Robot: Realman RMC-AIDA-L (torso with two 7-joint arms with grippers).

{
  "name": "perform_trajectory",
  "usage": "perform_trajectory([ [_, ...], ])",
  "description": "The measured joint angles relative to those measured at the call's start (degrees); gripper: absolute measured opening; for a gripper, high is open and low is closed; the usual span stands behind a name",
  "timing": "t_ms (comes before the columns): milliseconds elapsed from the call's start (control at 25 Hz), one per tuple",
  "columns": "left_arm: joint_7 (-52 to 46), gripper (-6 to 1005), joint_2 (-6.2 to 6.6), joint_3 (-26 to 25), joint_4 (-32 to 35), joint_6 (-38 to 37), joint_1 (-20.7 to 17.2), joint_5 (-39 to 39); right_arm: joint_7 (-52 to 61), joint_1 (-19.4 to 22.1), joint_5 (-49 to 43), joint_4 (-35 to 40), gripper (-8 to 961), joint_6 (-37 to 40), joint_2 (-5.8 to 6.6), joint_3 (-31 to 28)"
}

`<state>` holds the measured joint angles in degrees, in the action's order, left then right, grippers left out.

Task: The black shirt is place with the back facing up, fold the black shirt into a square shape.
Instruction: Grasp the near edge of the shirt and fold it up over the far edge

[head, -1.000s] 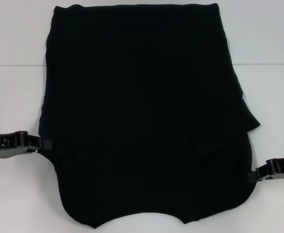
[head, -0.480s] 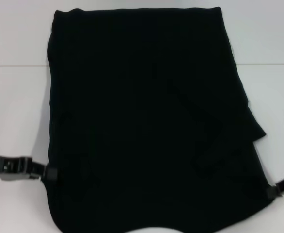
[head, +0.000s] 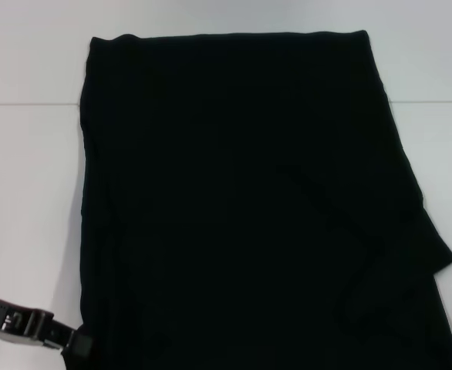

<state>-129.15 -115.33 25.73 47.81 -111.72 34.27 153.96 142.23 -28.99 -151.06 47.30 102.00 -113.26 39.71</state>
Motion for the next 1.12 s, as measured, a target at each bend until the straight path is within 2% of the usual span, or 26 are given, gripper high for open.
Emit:
perform_trajectory([
  [240, -0.3, 68, -0.08, -0.1, 0.0, 0.5, 0.0, 0.7, 0.3, 2.0, -1.5, 2.8, 53, 1.6, -1.8, -1.1],
  [440, -0.4, 68, 0.31, -1.1, -0.1, 0.7, 1.3, -0.5, -1.3, 1.8, -0.4, 3.9, 53, 2.3, -1.77, -5.5],
  [480, -0.4, 68, 0.57, -1.9, -0.3, 1.0, 1.8, -1.4, -1.9, 1.4, 0.5, 4.0, 53, 2.5, -1.54, -6.8],
  [600, -1.8, 68, 1.72, -4.5, -1.7, 3.5, 3.9, -4.9, -3.3, -0.5, 5.4, 3.3, 53, 2.6, 0.22, -10.5],
  [760, -6.8, 69, 2.88, -5.6, -4.5, 13.0, 7.2, -7.8, -3.7, -3.3, 12.0, 1.3, 53, 0.1, 3.37, -14.6],
  [880, -10.2, 69, 3.46, -5.2, -6.6, 21.8, 10.2, -8.4, -3.4, -5.4, 15.0, 0.9, 53, -4.8, 5.0, -15.9],
  [1000, -13.0, 69, 3.69, -2.6, -10.3, 34.0, 13.9, -8.4, -3.0, -8.4, 15.5, -0.9, 53, -13.5, 5.43, -15.6],
  [1120, -15.8, 69, 2.58, 3.7, -13.0, 44.7, 16.1, -8.3, -5.1, -12.0, 15.5, -6.9, 54, -24.1, 4.38, -14.5],
])
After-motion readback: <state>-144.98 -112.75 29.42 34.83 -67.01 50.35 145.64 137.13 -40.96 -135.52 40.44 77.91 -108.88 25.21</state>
